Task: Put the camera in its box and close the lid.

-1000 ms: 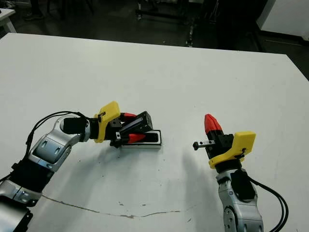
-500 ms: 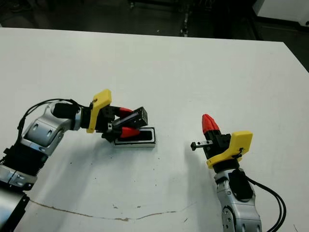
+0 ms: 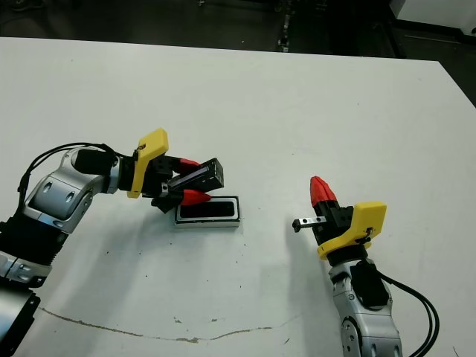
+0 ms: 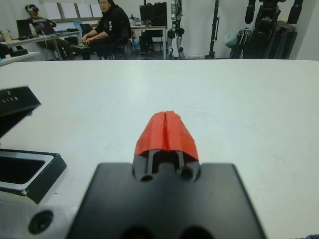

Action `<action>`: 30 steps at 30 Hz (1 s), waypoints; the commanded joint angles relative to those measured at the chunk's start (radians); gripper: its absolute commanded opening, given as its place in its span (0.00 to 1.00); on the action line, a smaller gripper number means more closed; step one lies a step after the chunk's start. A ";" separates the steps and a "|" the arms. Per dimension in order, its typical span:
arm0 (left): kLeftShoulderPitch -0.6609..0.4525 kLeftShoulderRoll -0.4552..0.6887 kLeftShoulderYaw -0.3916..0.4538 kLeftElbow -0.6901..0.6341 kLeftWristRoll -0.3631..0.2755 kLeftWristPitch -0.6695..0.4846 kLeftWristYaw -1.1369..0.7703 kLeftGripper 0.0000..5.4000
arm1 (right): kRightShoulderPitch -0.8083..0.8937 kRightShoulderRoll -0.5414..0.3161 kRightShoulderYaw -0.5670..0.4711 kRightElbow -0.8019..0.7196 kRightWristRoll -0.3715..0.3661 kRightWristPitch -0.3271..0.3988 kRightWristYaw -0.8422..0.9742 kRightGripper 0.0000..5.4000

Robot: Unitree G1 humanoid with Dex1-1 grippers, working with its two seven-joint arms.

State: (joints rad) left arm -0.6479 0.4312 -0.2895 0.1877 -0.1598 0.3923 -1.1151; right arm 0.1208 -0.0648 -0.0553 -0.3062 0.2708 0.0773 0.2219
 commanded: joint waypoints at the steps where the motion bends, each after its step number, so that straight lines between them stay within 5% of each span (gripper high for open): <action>1: 0.009 0.027 -0.002 -0.035 0.024 0.016 0.022 0.57 | 0.006 -0.006 -0.003 0.006 -0.004 -0.006 -0.002 0.00; 30: 0.041 0.006 -0.069 -0.024 -0.006 0.088 -0.032 0.57 | 0.011 -0.001 0.000 0.008 -0.001 -0.006 0.000 0.00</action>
State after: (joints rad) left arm -0.6202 0.4424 -0.3371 0.1455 -0.1635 0.4638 -1.1309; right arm 0.1248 -0.0593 -0.0497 -0.3019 0.2704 0.0702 0.2248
